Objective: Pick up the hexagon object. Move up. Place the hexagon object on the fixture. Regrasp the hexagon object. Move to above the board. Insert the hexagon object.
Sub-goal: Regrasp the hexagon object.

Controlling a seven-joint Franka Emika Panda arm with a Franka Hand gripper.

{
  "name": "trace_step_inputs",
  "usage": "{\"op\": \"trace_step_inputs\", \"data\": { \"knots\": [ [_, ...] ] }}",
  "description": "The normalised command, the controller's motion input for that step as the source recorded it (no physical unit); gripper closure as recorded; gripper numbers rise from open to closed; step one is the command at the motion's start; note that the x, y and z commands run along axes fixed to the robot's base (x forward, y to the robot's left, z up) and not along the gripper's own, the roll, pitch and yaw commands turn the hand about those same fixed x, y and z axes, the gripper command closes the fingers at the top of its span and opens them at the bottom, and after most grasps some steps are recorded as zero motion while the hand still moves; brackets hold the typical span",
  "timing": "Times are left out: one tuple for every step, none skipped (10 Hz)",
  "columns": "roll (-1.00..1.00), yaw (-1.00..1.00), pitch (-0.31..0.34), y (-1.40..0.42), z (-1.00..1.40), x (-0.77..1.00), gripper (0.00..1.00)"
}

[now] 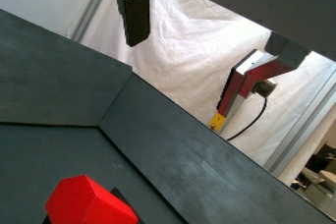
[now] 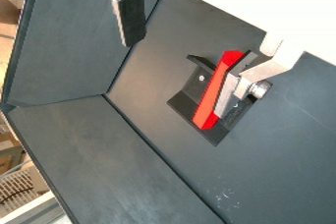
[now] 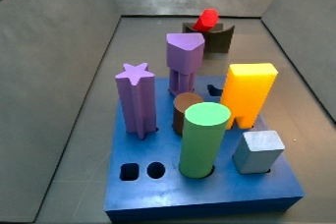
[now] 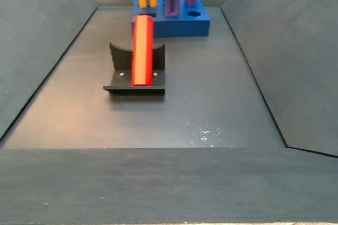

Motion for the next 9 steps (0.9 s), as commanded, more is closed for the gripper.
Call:
{"op": "trace_step_inputs", "data": {
  "knots": [
    [0.14,0.09,0.040,-0.04,-0.02,0.19,0.00],
    [0.14,0.09,0.040,-0.04,-0.02,0.19,0.00],
    [0.14,0.09,0.040,-0.04,-0.02,0.19,0.00],
    [0.02,0.14,0.082,0.05,-1.00,0.07,0.00],
    [0.02,0.14,0.078,0.05,-1.00,0.07,0.00],
    [0.02,0.15,0.039,0.04,-1.00,0.08,0.00],
    [0.03,0.15,0.017,0.04,-1.00,0.09,0.00],
    [0.06,0.13,-0.017,0.03,-1.00,0.09,0.00],
    [0.07,0.12,-0.044,0.03,-1.00,0.10,0.00]
  ]
}}
